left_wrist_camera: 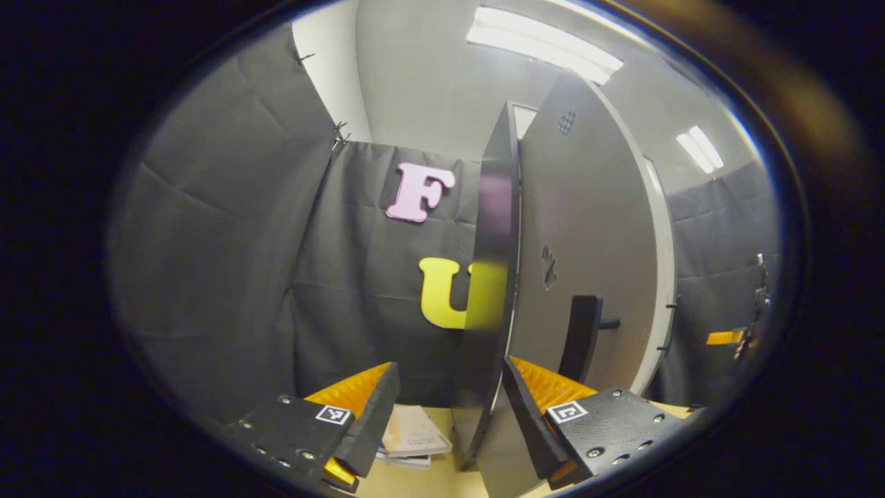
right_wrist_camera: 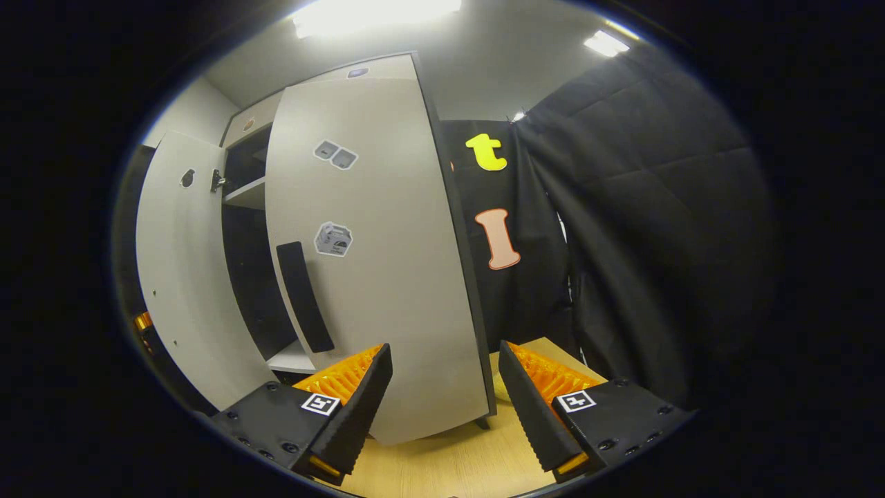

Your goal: Grab one shoe with the right hand and put it into the shoe cabinet, grab the other shoe with the left hand and put it into the shoe cabinet; then close the right door with the right hand and the left door with the left hand.

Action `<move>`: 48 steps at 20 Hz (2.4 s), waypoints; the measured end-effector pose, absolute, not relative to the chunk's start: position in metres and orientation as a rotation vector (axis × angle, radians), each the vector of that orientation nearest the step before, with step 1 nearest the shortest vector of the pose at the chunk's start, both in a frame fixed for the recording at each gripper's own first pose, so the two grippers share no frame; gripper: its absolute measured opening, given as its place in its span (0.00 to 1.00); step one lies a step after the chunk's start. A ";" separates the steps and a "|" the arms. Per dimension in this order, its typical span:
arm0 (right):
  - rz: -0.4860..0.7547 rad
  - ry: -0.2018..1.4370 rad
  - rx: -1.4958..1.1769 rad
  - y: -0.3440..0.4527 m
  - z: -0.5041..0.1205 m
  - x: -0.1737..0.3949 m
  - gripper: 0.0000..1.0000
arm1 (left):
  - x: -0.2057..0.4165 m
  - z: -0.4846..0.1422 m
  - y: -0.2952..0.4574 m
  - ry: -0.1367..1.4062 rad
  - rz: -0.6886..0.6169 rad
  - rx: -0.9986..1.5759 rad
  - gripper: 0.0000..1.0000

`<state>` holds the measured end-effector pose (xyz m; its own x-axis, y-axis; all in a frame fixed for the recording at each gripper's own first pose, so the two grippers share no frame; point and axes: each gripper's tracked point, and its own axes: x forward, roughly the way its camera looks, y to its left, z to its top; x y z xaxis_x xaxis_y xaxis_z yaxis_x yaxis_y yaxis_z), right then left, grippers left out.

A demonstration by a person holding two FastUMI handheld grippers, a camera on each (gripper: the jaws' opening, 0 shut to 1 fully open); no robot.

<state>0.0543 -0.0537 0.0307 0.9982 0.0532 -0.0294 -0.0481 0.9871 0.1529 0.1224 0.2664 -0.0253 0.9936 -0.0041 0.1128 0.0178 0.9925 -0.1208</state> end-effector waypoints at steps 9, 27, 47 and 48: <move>0.016 0.059 0.163 -0.065 0.009 0.045 0.98 | 0.136 -0.022 0.243 -0.017 -0.069 -0.018 0.86; 0.126 0.146 0.156 -0.109 0.000 0.055 0.98 | 0.155 -0.033 0.132 0.025 0.044 -0.151 0.86; 0.248 0.185 0.183 -0.167 -0.021 0.131 0.98 | 0.093 -0.031 0.040 -0.005 0.334 -0.090 0.86; 0.245 0.174 0.171 -0.163 -0.018 0.131 0.98 | 0.086 -0.030 0.042 -0.005 0.346 -0.080 0.86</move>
<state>0.1312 -0.1630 -0.0181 0.9553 0.2553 -0.1494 -0.2259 0.9557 0.1887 0.0858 0.0420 -0.0296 0.9408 0.3389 -0.0086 -0.3385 0.9376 -0.0797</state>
